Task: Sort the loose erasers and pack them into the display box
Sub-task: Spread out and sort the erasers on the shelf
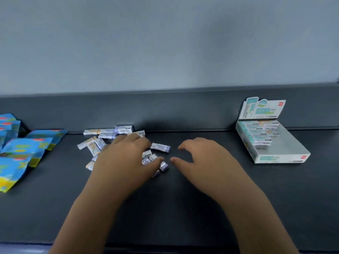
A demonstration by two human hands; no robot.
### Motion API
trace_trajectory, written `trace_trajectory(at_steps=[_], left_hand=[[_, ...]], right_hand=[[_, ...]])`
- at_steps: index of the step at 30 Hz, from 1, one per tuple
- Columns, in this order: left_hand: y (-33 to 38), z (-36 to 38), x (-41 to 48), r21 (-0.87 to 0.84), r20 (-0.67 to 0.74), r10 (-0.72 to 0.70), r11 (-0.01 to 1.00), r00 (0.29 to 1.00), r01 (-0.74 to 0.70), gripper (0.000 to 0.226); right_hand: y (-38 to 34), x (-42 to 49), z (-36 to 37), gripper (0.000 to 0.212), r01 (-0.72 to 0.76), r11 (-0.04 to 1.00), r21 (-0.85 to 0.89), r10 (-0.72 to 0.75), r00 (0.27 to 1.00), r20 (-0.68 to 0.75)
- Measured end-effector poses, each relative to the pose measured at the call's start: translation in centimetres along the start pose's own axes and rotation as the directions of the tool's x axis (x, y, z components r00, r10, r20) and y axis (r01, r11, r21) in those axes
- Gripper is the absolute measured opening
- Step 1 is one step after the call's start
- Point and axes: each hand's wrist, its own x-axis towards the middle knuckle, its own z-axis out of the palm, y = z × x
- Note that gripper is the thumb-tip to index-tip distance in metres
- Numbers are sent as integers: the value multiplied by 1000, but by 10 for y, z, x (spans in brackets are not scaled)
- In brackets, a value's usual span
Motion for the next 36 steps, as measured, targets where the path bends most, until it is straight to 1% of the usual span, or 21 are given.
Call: trace_trajectory(at_steps=[3, 6, 9, 14, 18, 20, 22, 25, 28, 30, 33, 36], left_hand=[[-30, -1, -3, -16, -4, -3, 1000, 1000, 3, 60], [-55, -1, -7, -35, -16, -24, 999, 1000, 23, 61], [-72, -5, -8, -56, 5, -50, 997, 999, 50, 59], [-98, -3, -10, -105, 0, -85, 991, 996, 84, 55], [-126, -5, -6, -130, 29, -76, 988, 997, 80, 52], [-139, -9, -1, -123, 40, -41, 991, 998, 45, 49], [-146, -13, 7, -120, 28, 21, 993, 999, -18, 41], [-143, -16, 22, -145, 27, 163, 977, 986, -158, 33], [-132, -11, 41, -144, 83, 327, 939, 941, -313, 29], [-124, -6, 54, -145, 79, 421, 901, 903, -408, 24], [-117, 6, 68, -122, 159, 487, 873, 859, -472, 30], [-117, 18, 75, -117, 161, 516, 857, 842, -502, 35]], right_hand=[[-26, 7, 12, 44, -2, 1000, 3, 2, 1000, 4], [-42, 12, 19, 42, -3, 1000, 8, 3, 1000, 3], [-51, 18, 23, 38, 0, 1000, 11, 0, 1000, -9], [-67, 30, 28, 37, 44, 998, -46, -41, 998, 48], [-84, 41, 34, 33, 15, 993, -113, -8, 998, 64], [-93, 46, 38, 32, -12, 987, -157, 23, 997, 69], [-102, 52, 42, 30, -45, 977, -209, 61, 995, 75], [-112, 59, 51, 25, -106, 964, -244, 127, 989, 72], [-118, 62, 65, 17, -147, 948, -283, 167, 985, 50], [-120, 64, 71, 14, -168, 947, -273, 180, 984, 18], [-122, 65, 75, 13, -189, 937, -294, 193, 981, -14], [-116, 68, 76, 16, -199, 940, -279, 201, 979, -24]])
